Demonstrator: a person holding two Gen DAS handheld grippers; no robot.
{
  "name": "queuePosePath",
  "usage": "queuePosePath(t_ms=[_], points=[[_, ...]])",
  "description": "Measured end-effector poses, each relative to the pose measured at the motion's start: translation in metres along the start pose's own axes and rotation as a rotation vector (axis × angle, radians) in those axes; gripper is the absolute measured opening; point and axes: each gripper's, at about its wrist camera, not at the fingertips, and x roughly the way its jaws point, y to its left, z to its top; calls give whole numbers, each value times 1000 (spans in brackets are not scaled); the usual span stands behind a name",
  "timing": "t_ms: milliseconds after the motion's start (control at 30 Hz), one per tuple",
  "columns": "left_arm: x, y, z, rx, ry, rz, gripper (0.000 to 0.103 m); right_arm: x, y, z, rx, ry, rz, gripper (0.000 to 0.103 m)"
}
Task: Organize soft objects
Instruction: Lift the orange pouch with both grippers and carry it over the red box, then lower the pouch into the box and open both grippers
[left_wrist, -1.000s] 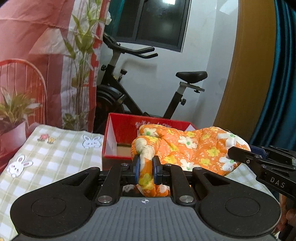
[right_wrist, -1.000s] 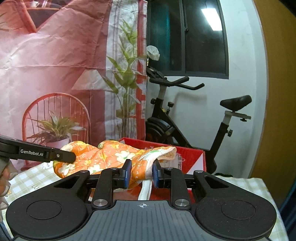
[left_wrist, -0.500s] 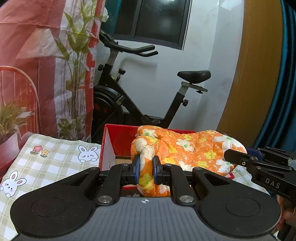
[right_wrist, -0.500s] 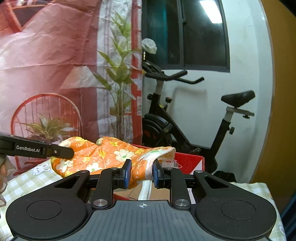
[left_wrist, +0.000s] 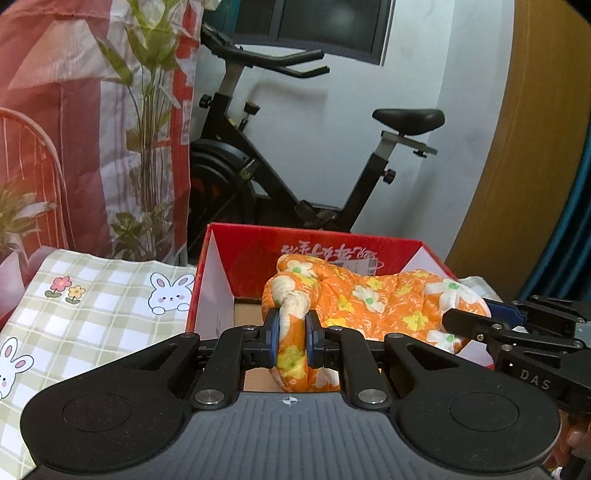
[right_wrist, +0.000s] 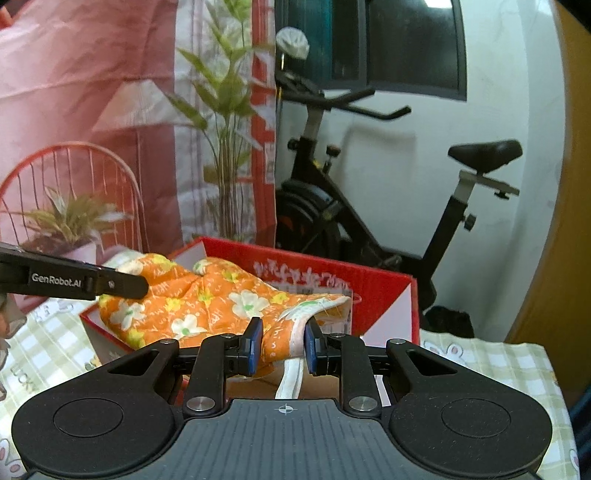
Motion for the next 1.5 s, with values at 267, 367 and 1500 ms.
queuePosePath(t_ms=[267,367,1500], points=[[18,5,-3,7,49,10,15,29,-3,-9,15,71,4,22],[24,7,-3,5,61,13,15,37,-5,-11,20,92,7,22],[-50,-1,-43,42,103,-44,53,-49,-2,-33,139,62,-7,46]])
